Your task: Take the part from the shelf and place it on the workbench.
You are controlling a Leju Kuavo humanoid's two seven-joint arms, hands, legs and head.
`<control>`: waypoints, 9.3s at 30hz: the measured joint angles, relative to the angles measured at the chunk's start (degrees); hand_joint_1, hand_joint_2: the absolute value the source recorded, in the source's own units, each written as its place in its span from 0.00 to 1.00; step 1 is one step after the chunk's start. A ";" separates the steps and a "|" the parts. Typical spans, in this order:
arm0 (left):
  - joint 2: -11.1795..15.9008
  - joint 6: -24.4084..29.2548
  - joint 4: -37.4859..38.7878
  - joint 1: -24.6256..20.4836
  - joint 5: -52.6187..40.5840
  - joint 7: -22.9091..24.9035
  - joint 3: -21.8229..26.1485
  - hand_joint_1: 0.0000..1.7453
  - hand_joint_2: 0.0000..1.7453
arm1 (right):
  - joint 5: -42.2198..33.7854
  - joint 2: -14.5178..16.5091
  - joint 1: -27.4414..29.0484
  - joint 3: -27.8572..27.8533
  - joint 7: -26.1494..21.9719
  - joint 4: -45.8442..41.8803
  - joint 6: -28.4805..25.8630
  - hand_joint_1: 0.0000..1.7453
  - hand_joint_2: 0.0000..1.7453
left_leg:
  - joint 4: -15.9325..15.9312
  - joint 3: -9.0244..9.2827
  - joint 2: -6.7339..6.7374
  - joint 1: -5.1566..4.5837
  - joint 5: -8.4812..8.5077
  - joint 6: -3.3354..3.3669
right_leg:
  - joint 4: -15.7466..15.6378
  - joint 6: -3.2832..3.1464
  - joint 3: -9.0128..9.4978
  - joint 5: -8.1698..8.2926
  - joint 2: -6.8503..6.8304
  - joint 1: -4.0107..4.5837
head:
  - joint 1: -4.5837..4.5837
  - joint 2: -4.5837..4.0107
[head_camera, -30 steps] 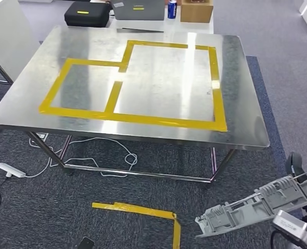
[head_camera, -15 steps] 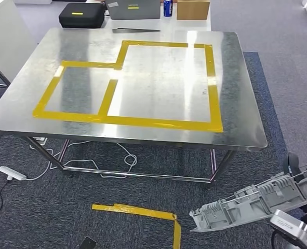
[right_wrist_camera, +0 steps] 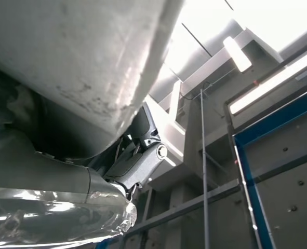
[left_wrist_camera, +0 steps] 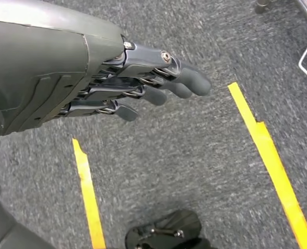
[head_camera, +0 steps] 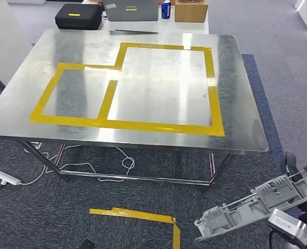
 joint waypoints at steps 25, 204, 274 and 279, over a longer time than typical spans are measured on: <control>0.02 -0.17 0.00 -0.17 0.02 0.06 -0.28 0.00 1.00 | -3.96 -1.12 -1.88 2.39 0.03 0.55 0.57 1.00 1.00 | 5.92 -3.61 -0.08 -0.04 0.37 -1.21 | -0.47 -1.57 0.35 0.62 -0.20 -0.21 | -0.27 0.00; -0.86 -0.60 -0.52 -4.24 6.11 9.76 -19.81 0.00 1.00 | 13.50 15.82 -78.28 54.36 21.21 60.91 40.61 1.00 1.00 | 8.84 -5.21 -0.41 0.73 -4.04 -2.84 | -1.89 -2.37 -2.88 4.78 -0.58 0.43 | -0.35 0.00; -0.91 -1.06 -0.52 -3.39 12.91 9.32 -22.07 0.00 0.00 | 13.28 16.09 -84.85 51.65 23.57 71.22 39.34 1.00 1.00 | 2.40 -3.45 -0.37 0.99 1.24 -2.58 | -0.10 -1.52 -4.85 4.77 -0.01 0.68 | -0.55 0.00; -1.28 -0.33 -0.52 -3.45 13.81 9.73 -22.42 0.00 0.00 | 12.84 16.23 -84.86 51.07 24.08 73.00 39.27 1.00 1.00 | 1.55 -3.13 -0.38 1.09 1.36 -0.81 | 3.85 -0.19 -7.22 2.19 -0.16 0.47 | -0.33 0.00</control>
